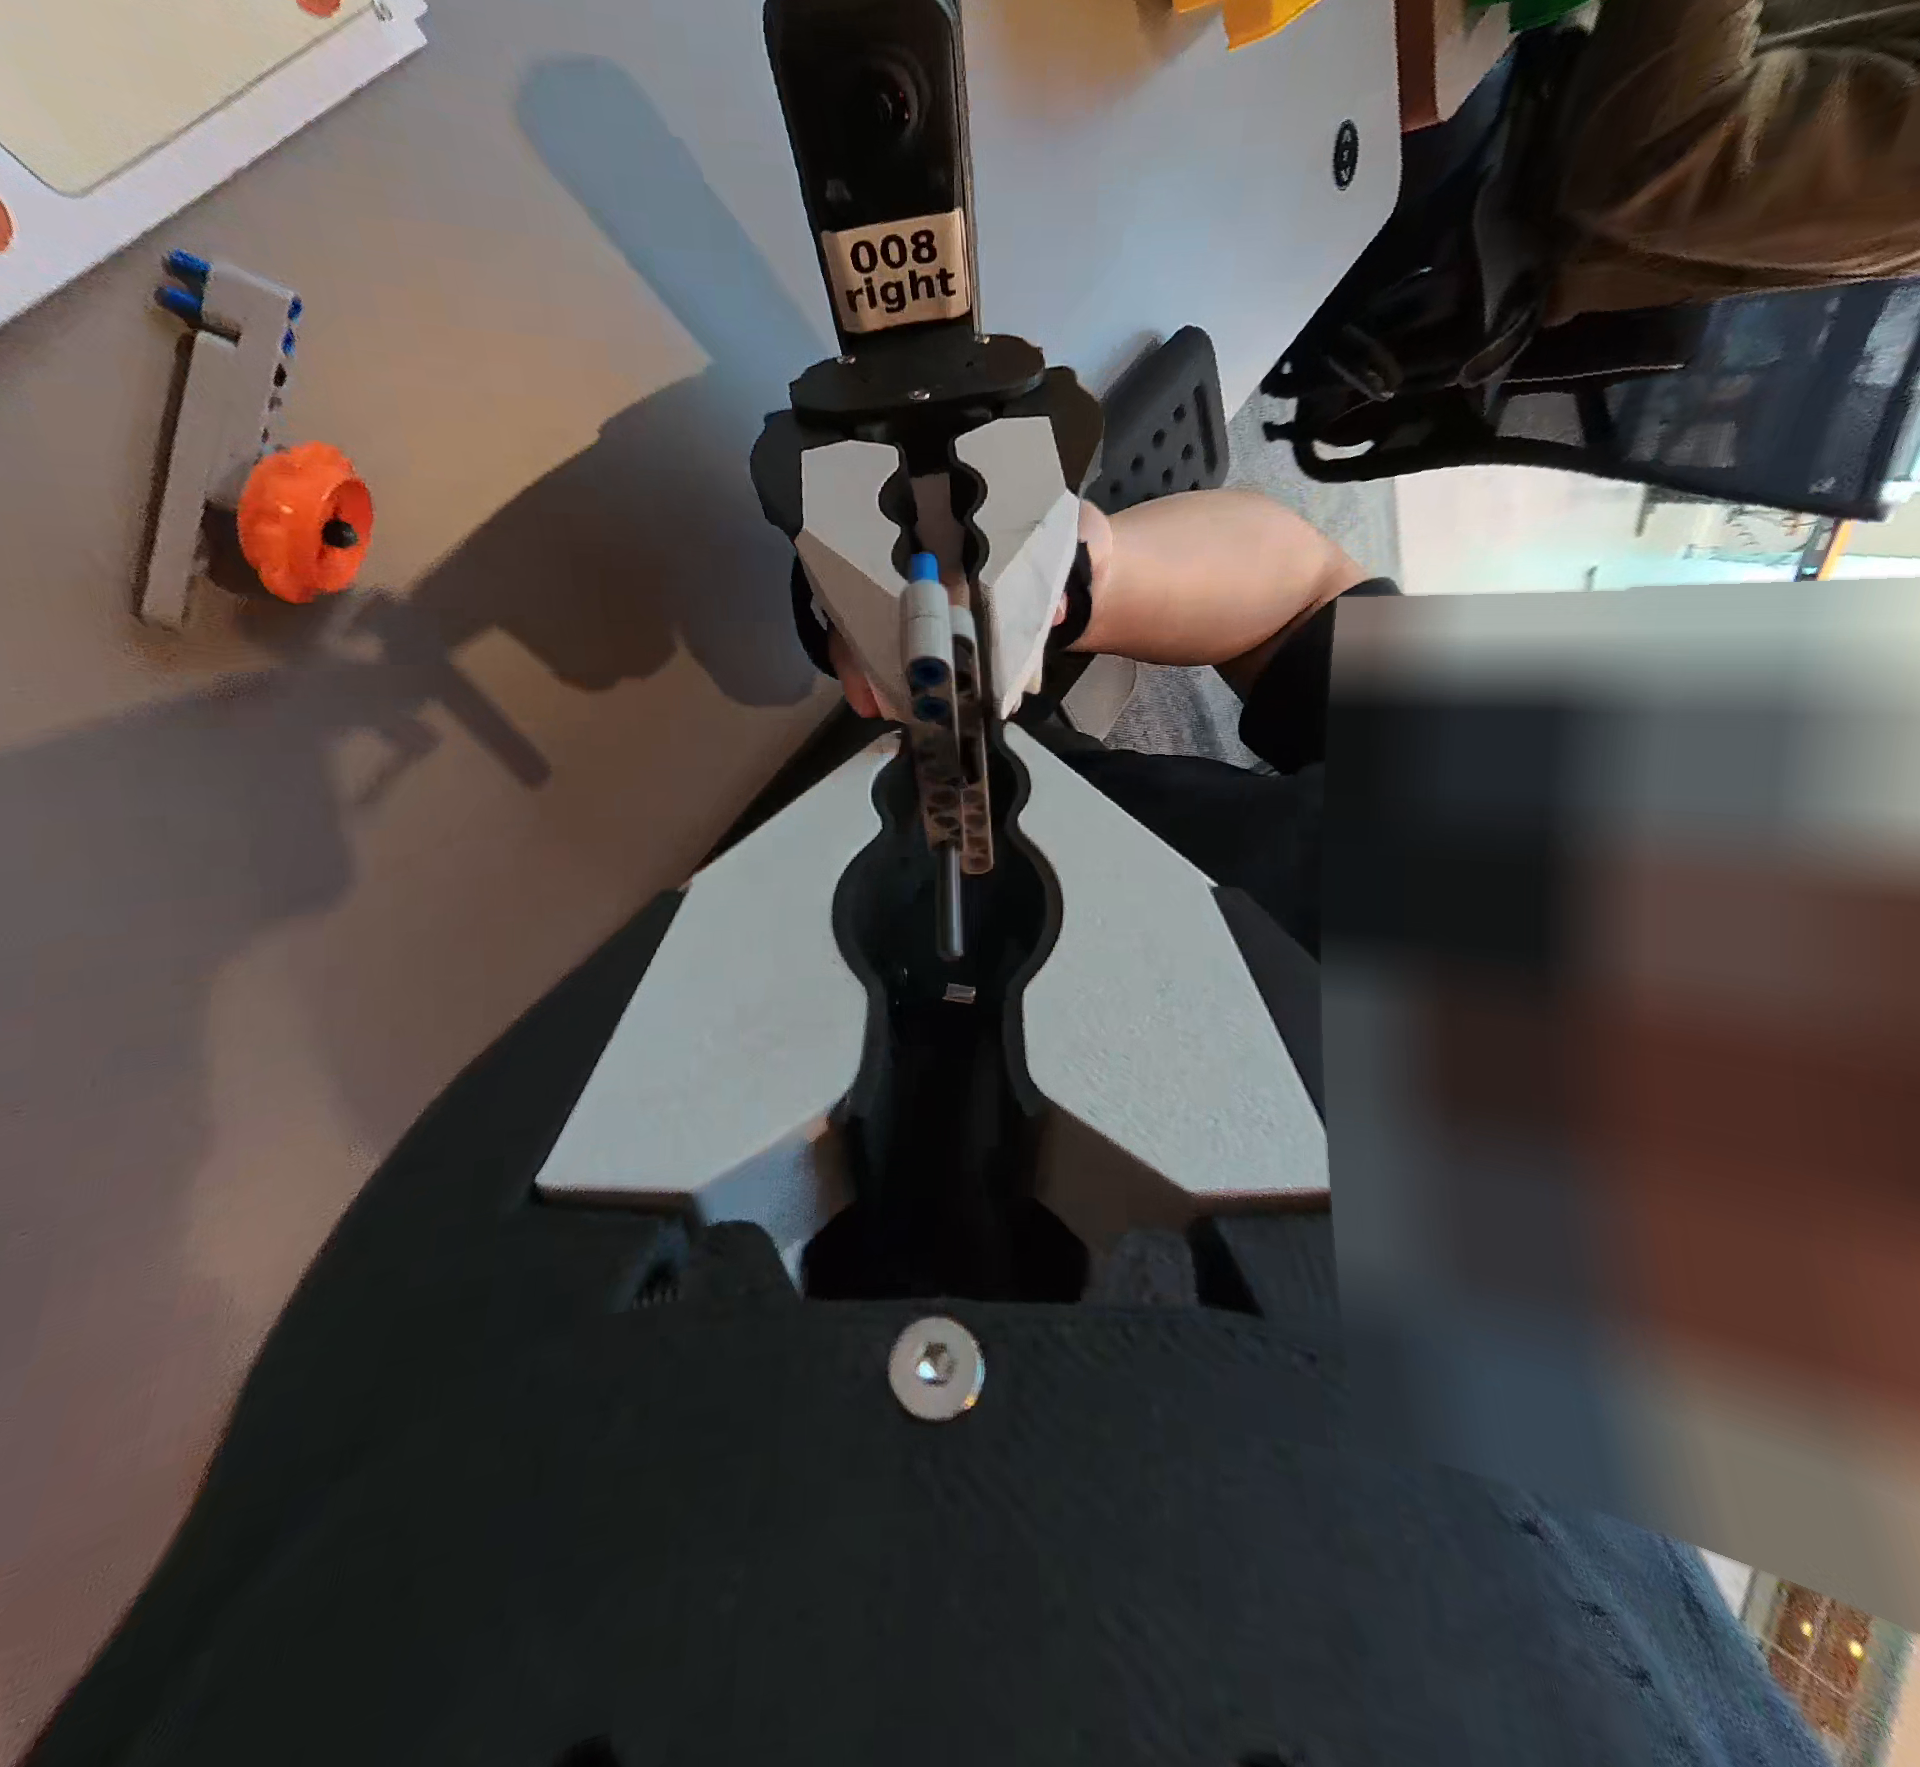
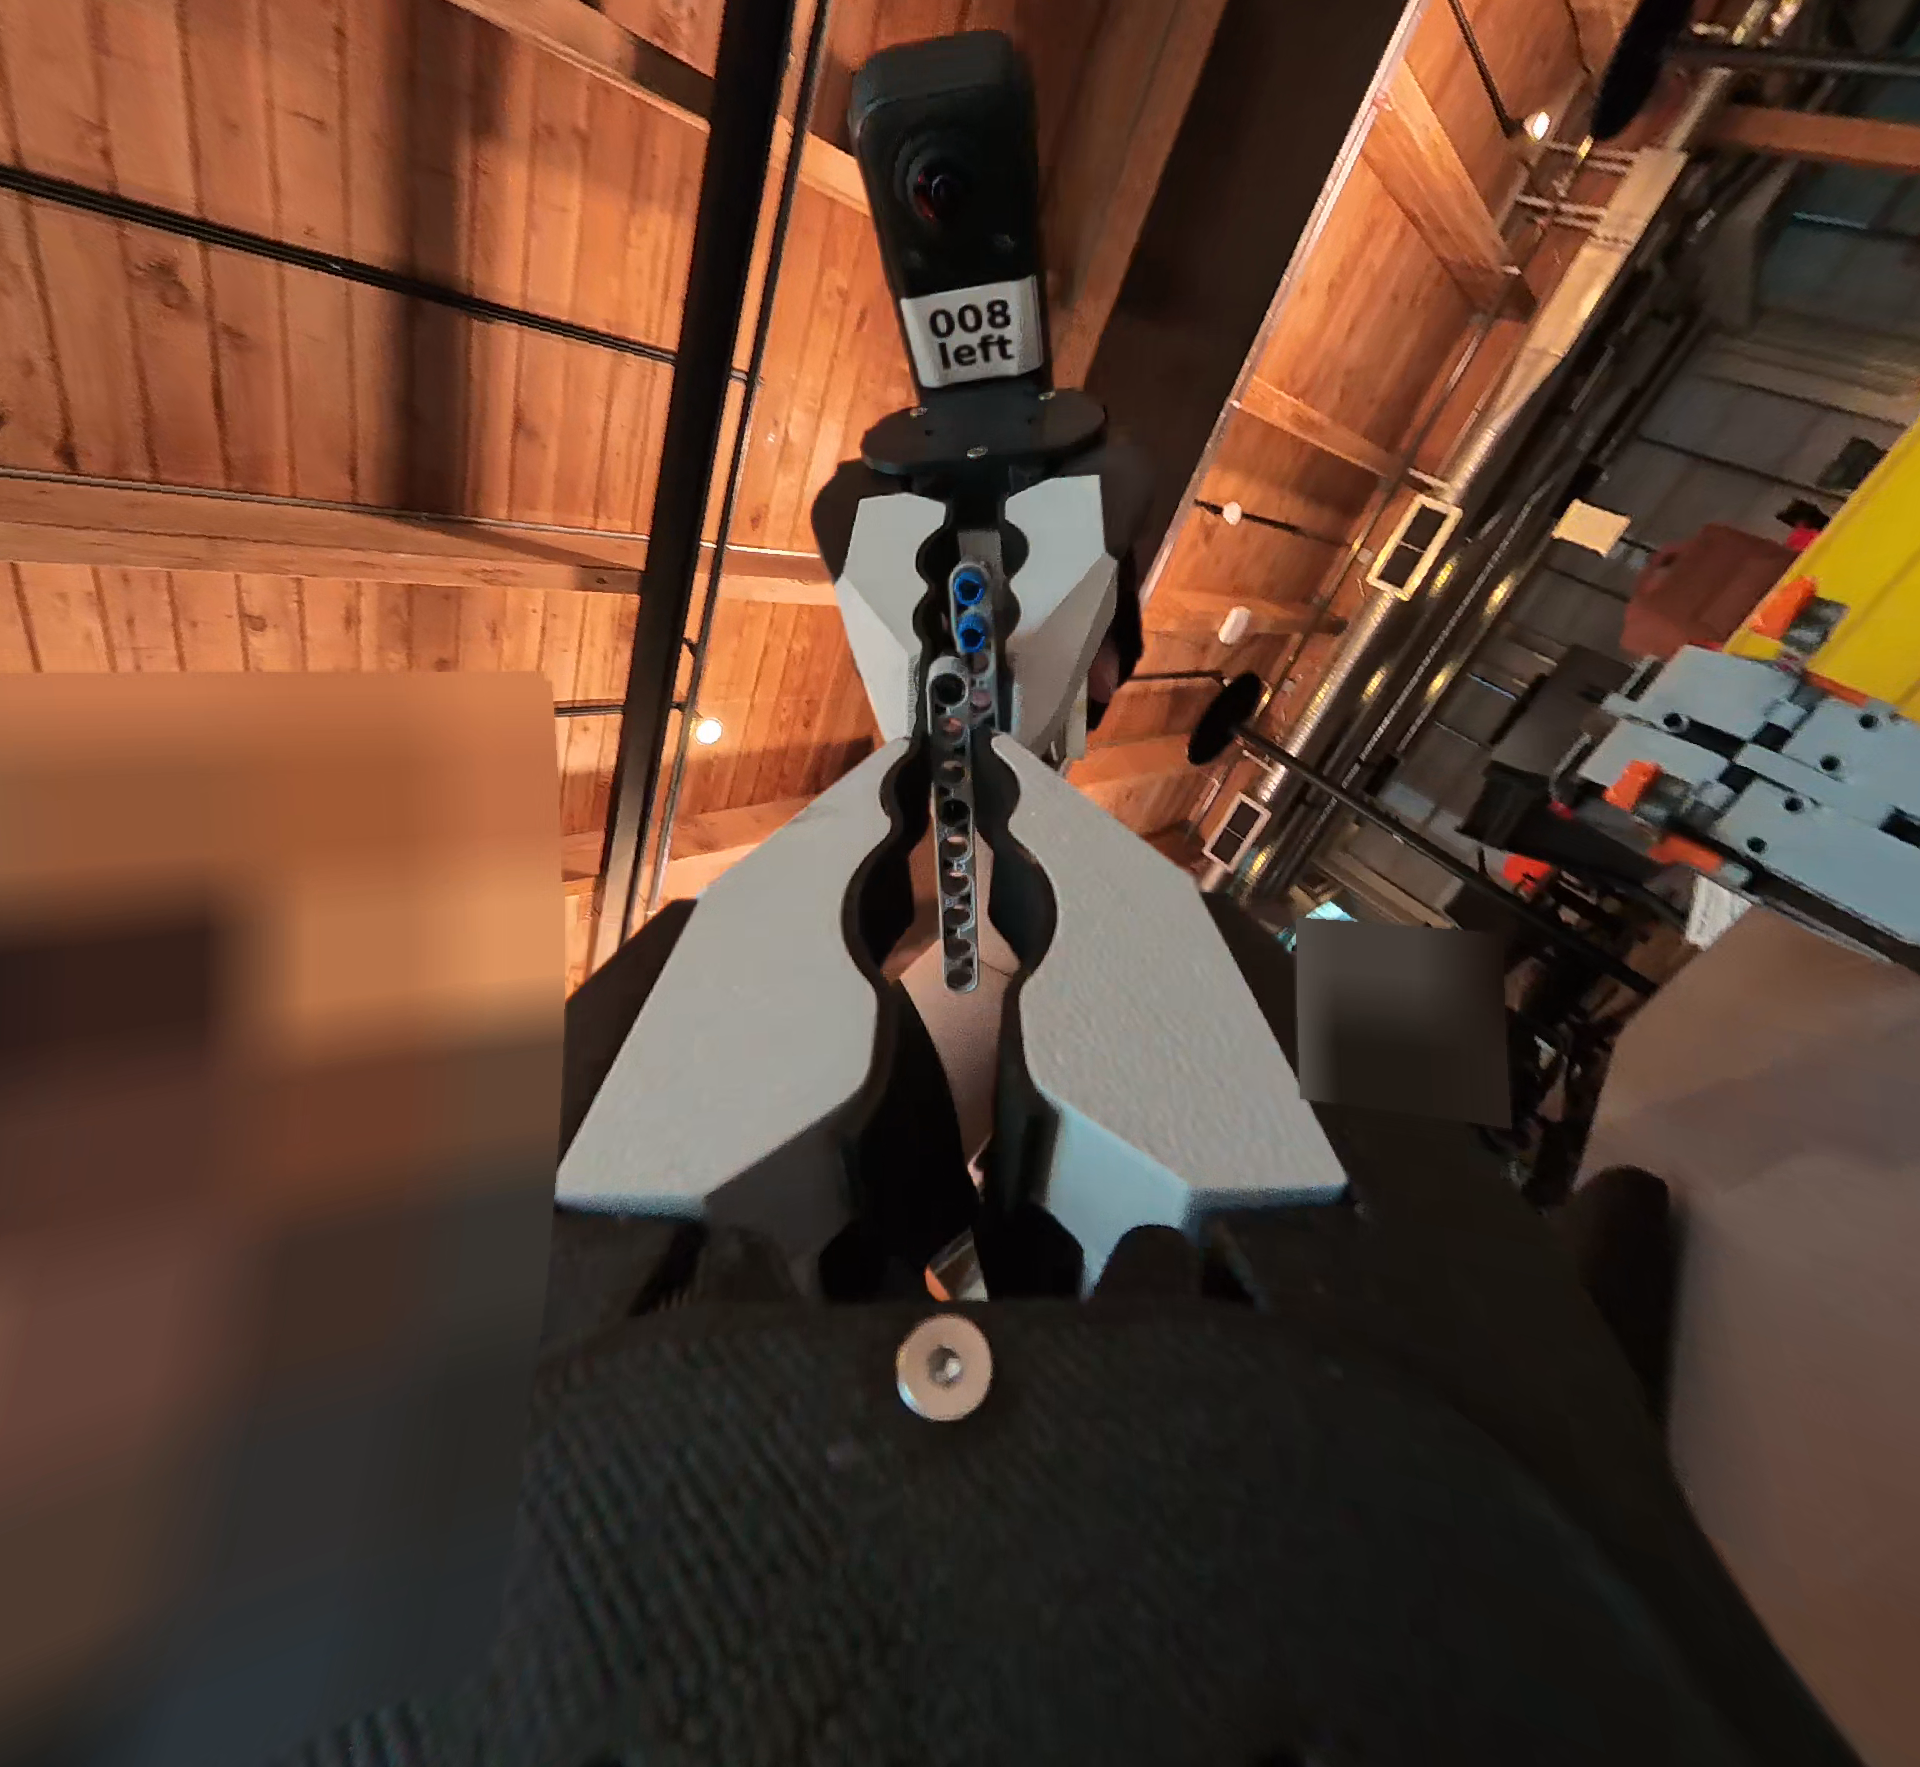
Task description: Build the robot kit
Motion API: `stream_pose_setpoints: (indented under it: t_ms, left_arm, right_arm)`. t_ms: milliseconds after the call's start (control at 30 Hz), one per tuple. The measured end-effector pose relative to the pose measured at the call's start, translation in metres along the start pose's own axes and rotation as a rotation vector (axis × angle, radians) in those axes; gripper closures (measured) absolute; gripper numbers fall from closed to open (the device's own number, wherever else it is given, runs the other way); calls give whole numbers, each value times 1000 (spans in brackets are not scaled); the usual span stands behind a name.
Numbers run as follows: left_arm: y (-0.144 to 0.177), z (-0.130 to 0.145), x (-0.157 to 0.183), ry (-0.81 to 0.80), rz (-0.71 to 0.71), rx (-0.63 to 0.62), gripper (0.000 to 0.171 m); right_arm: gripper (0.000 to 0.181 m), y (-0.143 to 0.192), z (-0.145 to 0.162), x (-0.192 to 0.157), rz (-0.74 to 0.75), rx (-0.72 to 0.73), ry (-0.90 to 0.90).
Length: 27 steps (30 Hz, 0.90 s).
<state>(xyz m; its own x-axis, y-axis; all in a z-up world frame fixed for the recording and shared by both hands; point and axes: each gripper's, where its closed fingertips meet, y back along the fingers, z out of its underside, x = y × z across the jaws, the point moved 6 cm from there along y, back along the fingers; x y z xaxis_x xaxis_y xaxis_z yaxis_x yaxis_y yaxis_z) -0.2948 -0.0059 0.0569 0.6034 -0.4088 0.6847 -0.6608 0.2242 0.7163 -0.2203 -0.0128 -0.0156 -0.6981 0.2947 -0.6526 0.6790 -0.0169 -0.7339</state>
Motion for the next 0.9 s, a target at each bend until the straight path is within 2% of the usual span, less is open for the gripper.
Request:
stream_pose_setpoints:
  t_ms: [300, 700, 900]
  left_arm:
    - [-4, -25, 32, -42, -104, -23, 161]
    - [-3, -31, 56, -142, -207, 41, 164]
    - [-6, -33, 60, -163, -210, 63, 164]
  right_arm:
    - [175, 5, -13, -21, -134, 99, 34]
    - [176, 7, -20, -34, -160, 129, 79]
    - [176, 7, -24, -39, -160, 116, 113]
